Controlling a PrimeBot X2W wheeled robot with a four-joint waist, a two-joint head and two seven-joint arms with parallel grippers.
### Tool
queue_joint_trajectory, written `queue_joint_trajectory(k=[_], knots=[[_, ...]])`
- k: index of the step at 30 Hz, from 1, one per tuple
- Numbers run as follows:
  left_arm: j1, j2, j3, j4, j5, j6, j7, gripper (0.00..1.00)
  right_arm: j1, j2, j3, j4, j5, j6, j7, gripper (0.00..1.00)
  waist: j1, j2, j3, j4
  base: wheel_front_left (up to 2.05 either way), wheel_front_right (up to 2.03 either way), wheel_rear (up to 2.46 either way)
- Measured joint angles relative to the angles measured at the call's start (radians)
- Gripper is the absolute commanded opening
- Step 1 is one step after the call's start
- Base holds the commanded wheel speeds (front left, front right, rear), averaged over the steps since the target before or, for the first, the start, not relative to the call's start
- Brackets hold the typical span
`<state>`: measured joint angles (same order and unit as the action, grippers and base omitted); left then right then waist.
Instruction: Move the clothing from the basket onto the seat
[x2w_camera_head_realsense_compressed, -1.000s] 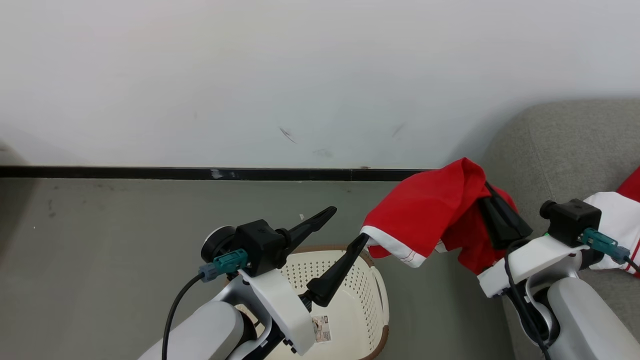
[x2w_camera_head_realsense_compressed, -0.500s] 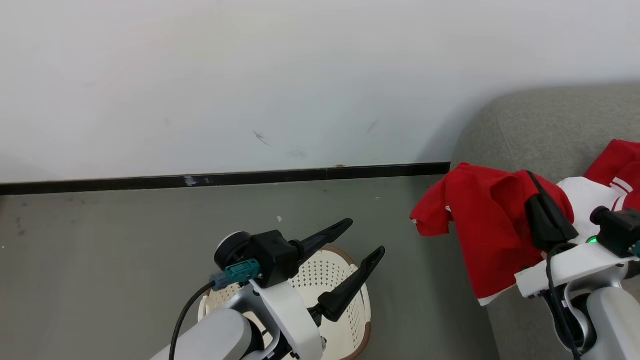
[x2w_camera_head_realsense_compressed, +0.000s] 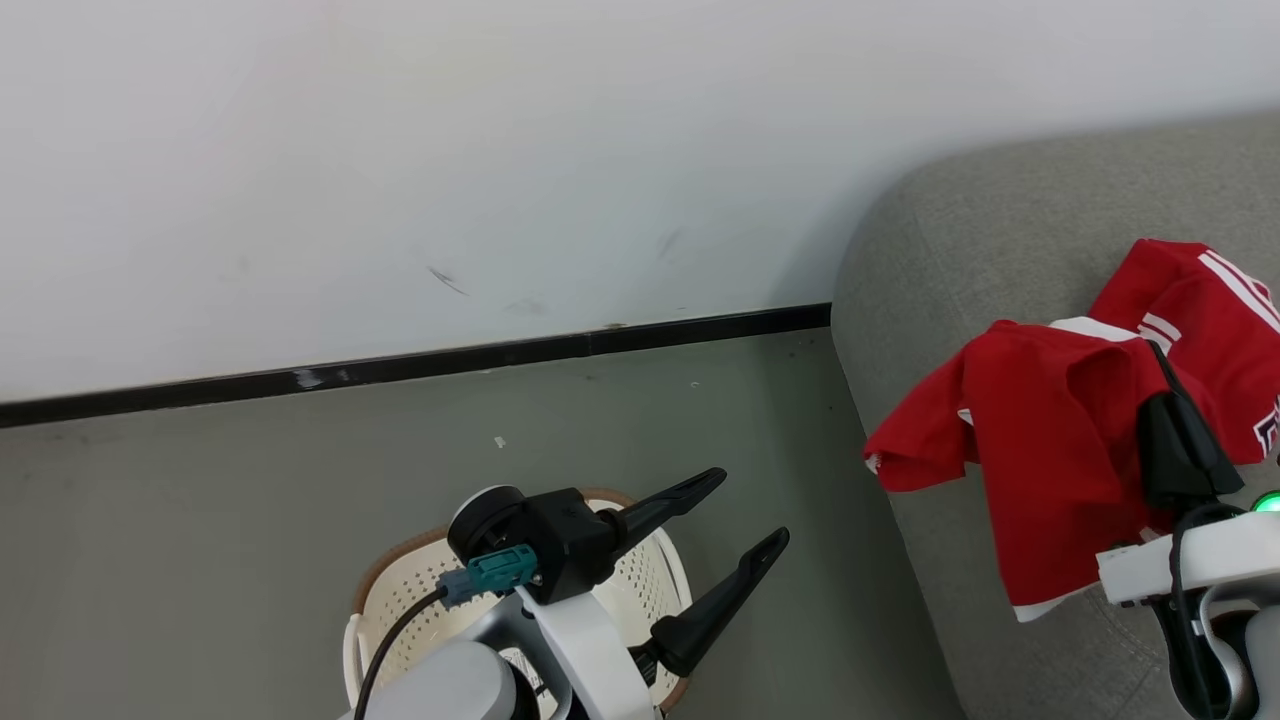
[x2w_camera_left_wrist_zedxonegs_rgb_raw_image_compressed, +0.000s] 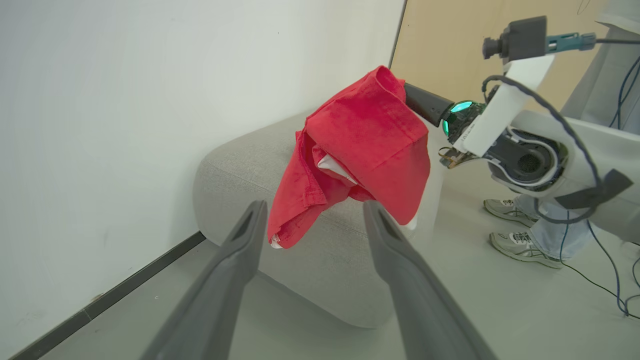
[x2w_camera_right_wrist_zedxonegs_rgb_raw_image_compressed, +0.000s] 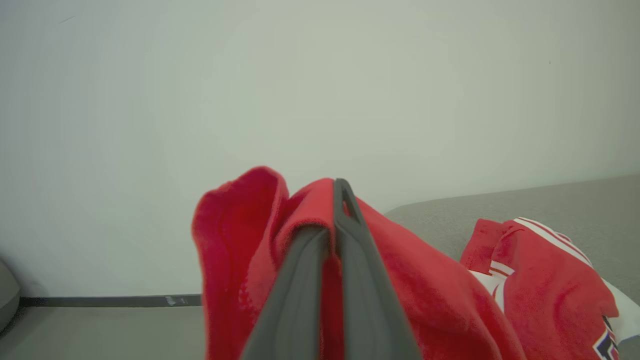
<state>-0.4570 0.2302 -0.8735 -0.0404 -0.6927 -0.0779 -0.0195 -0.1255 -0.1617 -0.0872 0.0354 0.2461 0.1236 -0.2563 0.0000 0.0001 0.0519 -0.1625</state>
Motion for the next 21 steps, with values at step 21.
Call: queue_joint_trajectory(k=[21], knots=[[0.007,0.030,-0.010,-0.037,0.026,-0.005,-0.026,1.00,0.075,0.031,-0.036,-0.103,-0.012,0.000,0.000,0.00,0.0000,0.0000,0.032,-0.139,0.00,0.00,0.00]])
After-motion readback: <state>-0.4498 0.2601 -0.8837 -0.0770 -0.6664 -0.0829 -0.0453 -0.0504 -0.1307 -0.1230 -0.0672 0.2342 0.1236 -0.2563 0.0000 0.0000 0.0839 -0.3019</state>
